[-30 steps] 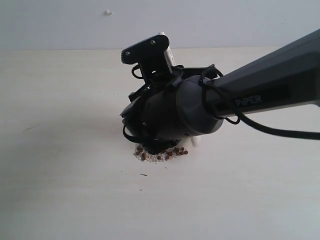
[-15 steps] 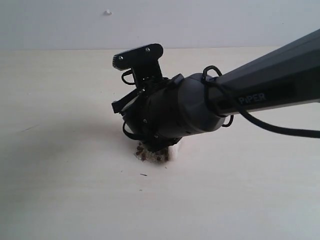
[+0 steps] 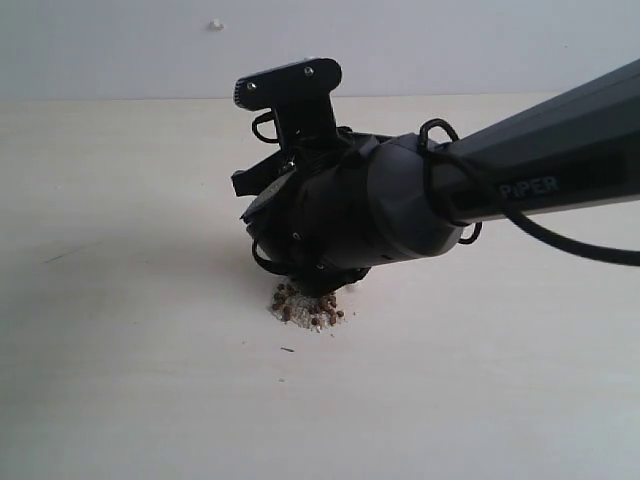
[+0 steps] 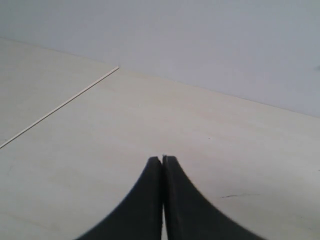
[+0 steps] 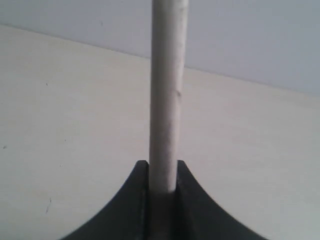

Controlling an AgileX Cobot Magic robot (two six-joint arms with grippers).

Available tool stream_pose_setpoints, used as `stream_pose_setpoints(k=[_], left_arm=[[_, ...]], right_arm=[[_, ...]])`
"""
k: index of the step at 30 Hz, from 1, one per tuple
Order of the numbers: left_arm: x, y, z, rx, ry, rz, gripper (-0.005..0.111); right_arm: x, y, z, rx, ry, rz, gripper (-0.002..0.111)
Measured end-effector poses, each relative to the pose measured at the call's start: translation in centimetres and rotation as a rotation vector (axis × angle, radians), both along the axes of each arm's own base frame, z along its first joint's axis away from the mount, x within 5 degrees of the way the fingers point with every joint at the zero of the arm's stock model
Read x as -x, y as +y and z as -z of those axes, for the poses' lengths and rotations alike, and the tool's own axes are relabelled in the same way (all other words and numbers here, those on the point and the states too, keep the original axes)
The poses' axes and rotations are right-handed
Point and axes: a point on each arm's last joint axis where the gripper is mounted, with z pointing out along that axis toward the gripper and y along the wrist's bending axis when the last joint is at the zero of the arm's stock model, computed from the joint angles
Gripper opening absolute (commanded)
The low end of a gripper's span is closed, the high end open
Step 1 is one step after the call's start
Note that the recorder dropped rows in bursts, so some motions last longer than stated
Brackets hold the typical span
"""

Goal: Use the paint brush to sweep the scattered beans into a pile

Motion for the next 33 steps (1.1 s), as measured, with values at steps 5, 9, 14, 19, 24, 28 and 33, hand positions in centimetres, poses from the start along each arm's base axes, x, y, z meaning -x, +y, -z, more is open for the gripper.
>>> stream_pose_setpoints(k=[5, 9, 14, 19, 24, 28, 33], left_arm=[[0.0, 0.0, 0.0, 0.000, 0.000, 0.000, 0.000], [0.0, 0.0, 0.0, 0.000, 0.000, 0.000, 0.000], [0.0, 0.0, 0.0, 0.000, 0.000, 0.000, 0.000], [0.0, 0.0, 0.0, 0.000, 0.000, 0.000, 0.000], [0.0, 0.0, 0.0, 0.000, 0.000, 0.000, 0.000], [0.0, 0.0, 0.0, 0.000, 0.000, 0.000, 0.000], [0.0, 0.0, 0.0, 0.000, 0.000, 0.000, 0.000]], right_arm=[[-0.4, 0.1, -0.9, 0.052, -0.064, -0.061, 0.000], [-1.5, -0.7, -1.0, 0.083, -0.080, -0.062, 0.000], [-3.7, -2.8, -0.6, 0.060, -0.035, -0.035, 0.000], [-6.0, -5.3, -0.3, 0.047, 0.021, -0.025, 0.000], [-8.3, -4.9, -1.4, 0.177, 0.086, -0.295, 0.000], [-8.1, -2.3, -2.5, 0.206, 0.122, -0.830, 0.000], [-6.8, -1.7, -3.8, 0.144, 0.057, -1.307, 0.000]])
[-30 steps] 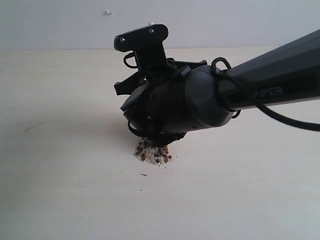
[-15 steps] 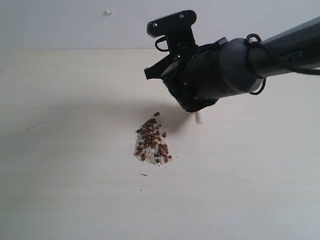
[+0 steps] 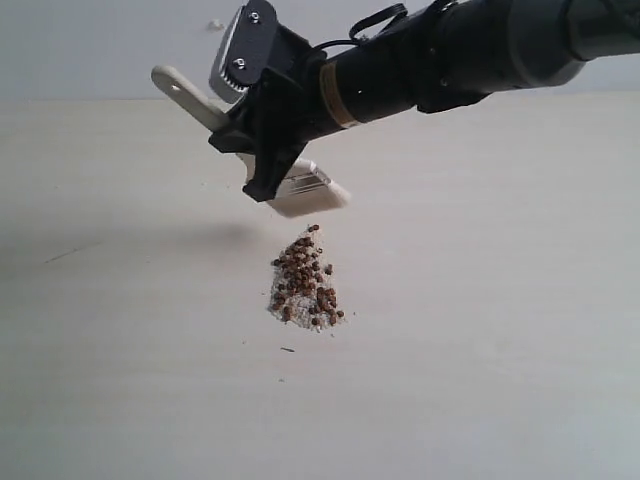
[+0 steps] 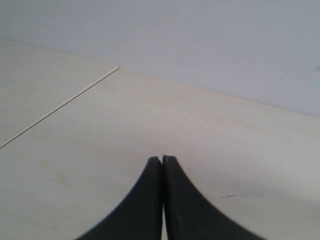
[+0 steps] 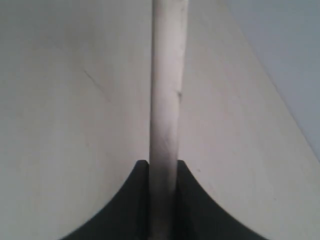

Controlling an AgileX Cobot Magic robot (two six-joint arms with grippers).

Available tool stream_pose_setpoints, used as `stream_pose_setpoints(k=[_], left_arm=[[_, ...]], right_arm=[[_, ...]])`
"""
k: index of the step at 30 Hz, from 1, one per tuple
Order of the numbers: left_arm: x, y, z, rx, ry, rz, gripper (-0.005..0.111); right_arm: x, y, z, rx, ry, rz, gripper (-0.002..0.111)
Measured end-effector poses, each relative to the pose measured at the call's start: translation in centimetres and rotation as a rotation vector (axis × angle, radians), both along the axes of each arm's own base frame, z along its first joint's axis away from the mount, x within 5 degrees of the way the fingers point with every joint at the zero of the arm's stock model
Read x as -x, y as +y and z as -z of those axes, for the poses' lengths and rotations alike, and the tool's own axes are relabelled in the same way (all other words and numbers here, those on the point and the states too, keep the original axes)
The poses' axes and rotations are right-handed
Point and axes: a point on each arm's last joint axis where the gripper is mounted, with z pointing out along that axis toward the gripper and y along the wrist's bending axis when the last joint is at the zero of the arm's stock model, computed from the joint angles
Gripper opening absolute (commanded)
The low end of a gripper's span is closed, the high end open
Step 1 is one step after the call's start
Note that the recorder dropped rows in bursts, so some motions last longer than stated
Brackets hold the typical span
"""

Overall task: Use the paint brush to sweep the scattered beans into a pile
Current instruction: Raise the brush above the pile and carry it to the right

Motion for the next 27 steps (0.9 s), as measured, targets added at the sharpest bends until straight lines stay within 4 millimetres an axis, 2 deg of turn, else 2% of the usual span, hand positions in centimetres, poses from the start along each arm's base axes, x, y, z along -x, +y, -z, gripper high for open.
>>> stream_pose_setpoints(k=[4, 8, 14, 21, 27], left_arm=[[0.0, 0.0, 0.0, 0.000, 0.000, 0.000, 0.000], [0.0, 0.0, 0.0, 0.000, 0.000, 0.000, 0.000], [0.0, 0.0, 0.0, 0.000, 0.000, 0.000, 0.000], [0.0, 0.0, 0.0, 0.000, 0.000, 0.000, 0.000], [0.0, 0.0, 0.0, 0.000, 0.000, 0.000, 0.000]], right_arm=[[-0.6, -1.7, -0.4, -0.073, -0.013, -0.111, 0.000], [-1.6, -3.2, 0.2, -0.176, -0.036, -0.175, 0.000], [-3.3, -5.0, 3.2, -0.317, -0.032, -0.182, 0.000], [-5.4, -7.6, 6.9, -0.334, -0.010, -0.078, 0.000], [-5.7, -8.4, 7.4, -0.362, 0.024, -0.070, 0.000]])
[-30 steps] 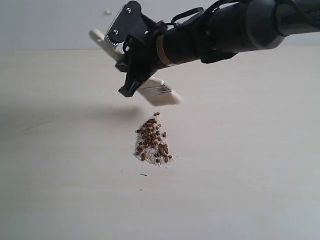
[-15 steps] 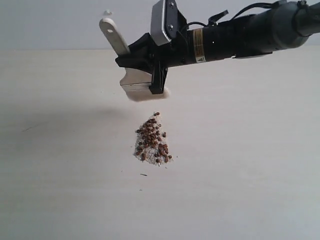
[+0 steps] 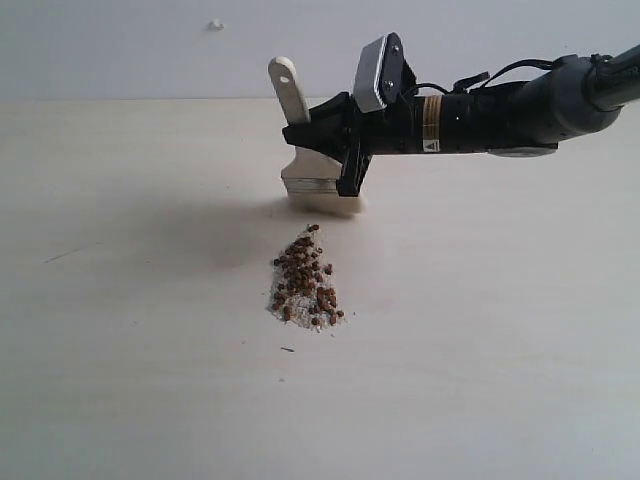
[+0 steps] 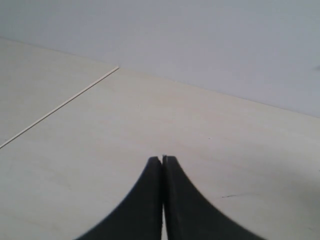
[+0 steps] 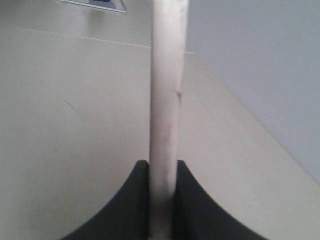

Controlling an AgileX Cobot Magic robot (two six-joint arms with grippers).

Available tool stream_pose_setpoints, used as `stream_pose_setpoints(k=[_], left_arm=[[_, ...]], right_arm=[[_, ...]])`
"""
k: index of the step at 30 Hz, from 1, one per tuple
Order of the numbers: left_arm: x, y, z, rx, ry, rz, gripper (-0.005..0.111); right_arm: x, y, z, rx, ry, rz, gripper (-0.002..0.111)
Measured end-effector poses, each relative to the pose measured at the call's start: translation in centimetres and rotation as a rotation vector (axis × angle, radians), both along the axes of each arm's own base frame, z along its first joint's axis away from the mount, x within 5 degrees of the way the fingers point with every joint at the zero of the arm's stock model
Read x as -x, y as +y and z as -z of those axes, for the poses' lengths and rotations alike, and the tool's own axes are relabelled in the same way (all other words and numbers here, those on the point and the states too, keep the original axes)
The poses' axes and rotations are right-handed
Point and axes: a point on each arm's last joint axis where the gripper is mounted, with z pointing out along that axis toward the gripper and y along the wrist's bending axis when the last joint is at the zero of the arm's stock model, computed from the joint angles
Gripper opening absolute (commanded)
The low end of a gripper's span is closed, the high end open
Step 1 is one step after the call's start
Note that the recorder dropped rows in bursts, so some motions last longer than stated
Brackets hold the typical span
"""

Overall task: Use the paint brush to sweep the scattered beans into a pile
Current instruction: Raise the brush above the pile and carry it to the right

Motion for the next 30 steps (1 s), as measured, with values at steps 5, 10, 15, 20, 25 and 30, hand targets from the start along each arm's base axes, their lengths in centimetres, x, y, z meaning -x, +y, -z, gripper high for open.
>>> stream_pose_setpoints(k=[5, 10, 15, 20, 25, 30], left_arm=[[0.0, 0.0, 0.0, 0.000, 0.000, 0.000, 0.000], [0.0, 0.0, 0.0, 0.000, 0.000, 0.000, 0.000], [0.0, 0.0, 0.0, 0.000, 0.000, 0.000, 0.000], [0.0, 0.0, 0.0, 0.000, 0.000, 0.000, 0.000], [0.0, 0.0, 0.0, 0.000, 0.000, 0.000, 0.000], [0.0, 0.0, 0.0, 0.000, 0.000, 0.000, 0.000]], right_arm=[[0.9, 0.2, 0.3, -0.020, 0.089, -0.091, 0.000], [1.5, 0.3, 0.6, -0.006, 0.163, -0.145, 0.000], [2.2, 0.3, 0.7, 0.010, 0.221, -0.205, 0.000], [2.2, 0.3, 0.7, 0.003, 0.236, -0.205, 0.000], [2.0, 0.3, -0.4, -0.026, 0.223, -0.180, 0.000], [1.9, 0.3, -3.0, -0.045, 0.165, -0.150, 0.000]])
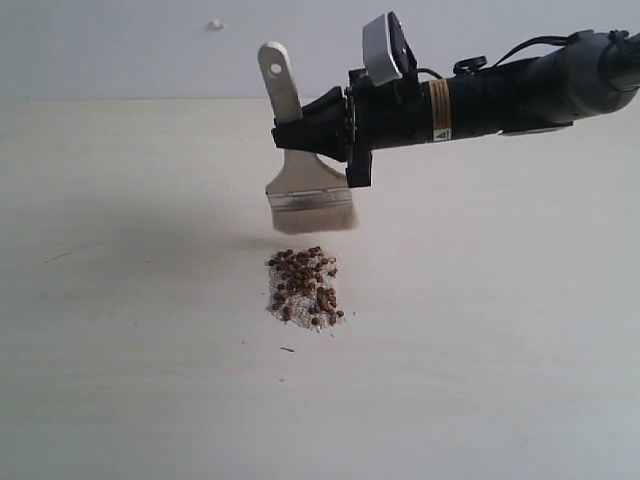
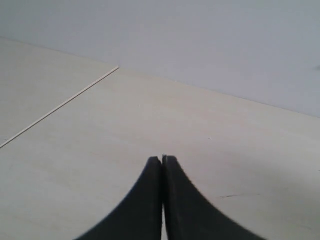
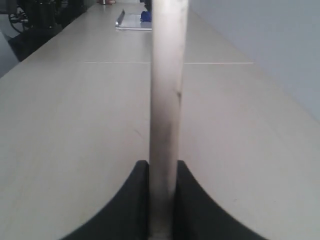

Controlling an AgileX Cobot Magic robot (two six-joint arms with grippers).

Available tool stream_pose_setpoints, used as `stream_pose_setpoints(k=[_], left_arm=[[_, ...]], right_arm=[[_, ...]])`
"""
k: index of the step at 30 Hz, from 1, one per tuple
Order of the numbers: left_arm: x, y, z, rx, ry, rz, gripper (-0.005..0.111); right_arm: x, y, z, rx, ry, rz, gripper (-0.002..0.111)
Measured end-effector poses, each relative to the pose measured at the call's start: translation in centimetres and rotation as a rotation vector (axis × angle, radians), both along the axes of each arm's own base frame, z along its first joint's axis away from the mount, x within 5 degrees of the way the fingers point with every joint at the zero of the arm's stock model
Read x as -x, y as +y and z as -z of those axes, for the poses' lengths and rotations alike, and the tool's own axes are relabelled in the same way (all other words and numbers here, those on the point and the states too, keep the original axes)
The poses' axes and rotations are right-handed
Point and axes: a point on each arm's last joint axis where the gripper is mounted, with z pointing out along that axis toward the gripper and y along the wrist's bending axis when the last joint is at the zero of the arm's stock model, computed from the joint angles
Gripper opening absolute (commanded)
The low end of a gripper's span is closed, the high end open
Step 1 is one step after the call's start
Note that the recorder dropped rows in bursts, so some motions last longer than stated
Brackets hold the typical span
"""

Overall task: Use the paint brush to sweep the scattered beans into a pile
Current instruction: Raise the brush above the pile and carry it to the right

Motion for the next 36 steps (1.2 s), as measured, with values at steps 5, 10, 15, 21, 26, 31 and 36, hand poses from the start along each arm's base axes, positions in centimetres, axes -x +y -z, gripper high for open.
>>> stream_pose_setpoints(k=[5, 10, 15, 21, 26, 31, 36], left_arm=[[0.0, 0.0, 0.0, 0.000, 0.000, 0.000, 0.000], [0.0, 0.0, 0.0, 0.000, 0.000, 0.000, 0.000], [0.0, 0.0, 0.0, 0.000, 0.000, 0.000, 0.000], [0.0, 0.0, 0.0, 0.000, 0.000, 0.000, 0.000], [0.0, 0.0, 0.0, 0.000, 0.000, -0.002, 0.000], [0.0, 0.0, 0.0, -0.001, 0.001, -0.004, 0.000], [0.0, 0.0, 0.0, -0.001, 0.001, -0.004, 0.000]], right_arm=[[-0.4, -0.3, -2.6, 0.027, -0.066, 0.082, 0.000], [-0.9, -0.7, -3.9, 0.061, -0.011, 0.193, 0.000], [-2.8, -2.5, -4.7, 0.139, 0.241, 0.592, 0.000], [-3.0, -4.2, -5.5, 0.132, 0.503, 0.850, 0.000], [-1.8, -3.6, -7.4, 0.051, 0.643, 0.778, 0.000], [-2.0, -5.0, -8.1, 0.002, 0.721, 0.800, 0.000], [-2.9, -8.7, -7.8, -0.026, 0.738, 0.892, 0.000]])
